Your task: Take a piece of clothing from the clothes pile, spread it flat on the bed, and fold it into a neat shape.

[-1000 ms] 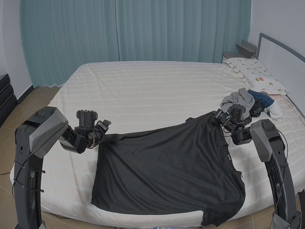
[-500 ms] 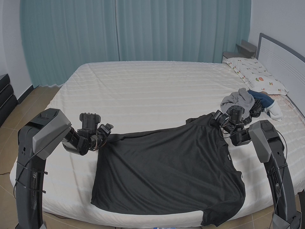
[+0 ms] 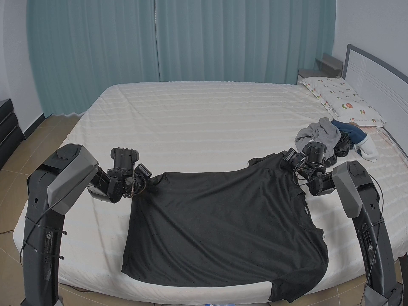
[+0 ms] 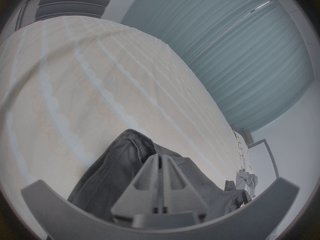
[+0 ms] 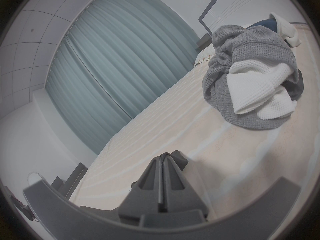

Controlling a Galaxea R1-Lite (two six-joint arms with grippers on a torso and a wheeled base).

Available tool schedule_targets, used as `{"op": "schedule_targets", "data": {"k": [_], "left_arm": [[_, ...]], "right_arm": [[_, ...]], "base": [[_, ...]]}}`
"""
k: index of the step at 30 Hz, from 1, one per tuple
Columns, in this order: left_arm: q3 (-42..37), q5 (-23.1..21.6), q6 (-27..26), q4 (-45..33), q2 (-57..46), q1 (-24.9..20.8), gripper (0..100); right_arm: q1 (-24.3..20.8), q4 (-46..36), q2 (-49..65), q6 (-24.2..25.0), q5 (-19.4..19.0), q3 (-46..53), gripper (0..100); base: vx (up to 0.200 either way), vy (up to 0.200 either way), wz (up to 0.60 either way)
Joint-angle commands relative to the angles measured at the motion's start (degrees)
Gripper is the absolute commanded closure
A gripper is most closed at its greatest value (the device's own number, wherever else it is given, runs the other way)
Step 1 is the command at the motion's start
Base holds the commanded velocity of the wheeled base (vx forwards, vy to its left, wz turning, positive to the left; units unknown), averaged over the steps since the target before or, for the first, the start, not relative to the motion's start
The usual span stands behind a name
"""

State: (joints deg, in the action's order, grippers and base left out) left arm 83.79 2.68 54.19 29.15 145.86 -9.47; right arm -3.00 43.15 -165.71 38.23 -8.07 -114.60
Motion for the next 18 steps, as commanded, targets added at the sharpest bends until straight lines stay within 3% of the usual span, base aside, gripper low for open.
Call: {"op": "schedule_targets", "data": {"k": [1,9,18], "left_arm": [[1.6,0.0,0.1,0.1,0.5,0.2,100],[9.6,6.5,0.5,0.4,4.0,0.9,100],[13.4,6.7,1.7,0.5,6.8,2.0,100]], "right_arm": [[-0.2,0.2,-0.1,0.0,0.0,0.0,100],[-0.2,1.2,0.0,0.1,0.1,0.0,100],[-0.5,3.2,0.1,0.1,0.8,0.0,100]], "base": [[0.0,0.0,0.0],[0.0,0.0,0.0],[0.0,0.0,0.0]]}}
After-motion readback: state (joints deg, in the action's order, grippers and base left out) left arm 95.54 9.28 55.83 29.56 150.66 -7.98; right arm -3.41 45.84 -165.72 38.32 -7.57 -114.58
